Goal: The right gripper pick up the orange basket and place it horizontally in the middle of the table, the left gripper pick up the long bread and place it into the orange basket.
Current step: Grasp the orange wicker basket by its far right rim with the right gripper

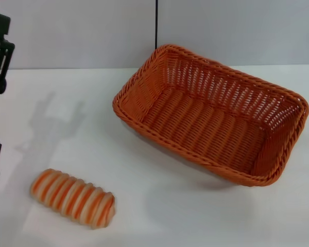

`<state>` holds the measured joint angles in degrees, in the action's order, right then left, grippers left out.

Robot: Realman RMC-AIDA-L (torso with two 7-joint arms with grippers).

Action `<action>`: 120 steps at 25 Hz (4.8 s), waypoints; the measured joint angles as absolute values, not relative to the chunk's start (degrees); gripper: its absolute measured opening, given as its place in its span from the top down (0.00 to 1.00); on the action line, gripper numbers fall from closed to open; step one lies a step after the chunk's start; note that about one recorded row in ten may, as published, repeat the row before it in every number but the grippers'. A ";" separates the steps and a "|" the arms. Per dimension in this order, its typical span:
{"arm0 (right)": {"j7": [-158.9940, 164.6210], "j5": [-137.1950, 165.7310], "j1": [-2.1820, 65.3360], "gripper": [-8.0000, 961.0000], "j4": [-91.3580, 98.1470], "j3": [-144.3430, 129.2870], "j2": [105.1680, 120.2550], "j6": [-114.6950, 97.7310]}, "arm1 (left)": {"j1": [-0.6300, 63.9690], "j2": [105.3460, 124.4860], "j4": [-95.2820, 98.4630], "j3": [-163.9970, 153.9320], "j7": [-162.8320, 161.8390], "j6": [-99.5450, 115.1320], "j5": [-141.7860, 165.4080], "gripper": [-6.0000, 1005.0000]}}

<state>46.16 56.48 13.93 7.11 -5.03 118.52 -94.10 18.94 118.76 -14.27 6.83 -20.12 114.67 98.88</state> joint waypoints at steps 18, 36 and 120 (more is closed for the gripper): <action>77.55 80.62 14.44 0.46 26.54 -5.28 115.27 -96.55 | 18.13 118.39 -9.34 7.74 -20.79 114.11 101.79 0.19; 123.21 133.30 30.87 0.46 54.64 -10.38 100.99 -117.37 | 18.02 118.46 -9.57 7.73 -21.07 113.85 102.69 0.20; 124.22 138.35 40.34 0.72 34.59 -37.23 105.01 -87.79 | 14.59 118.63 -11.86 7.83 -23.89 110.04 102.21 0.30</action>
<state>124.22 138.35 40.34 34.59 -37.23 105.01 -87.79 14.59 118.63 -11.86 7.83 -23.89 110.04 102.21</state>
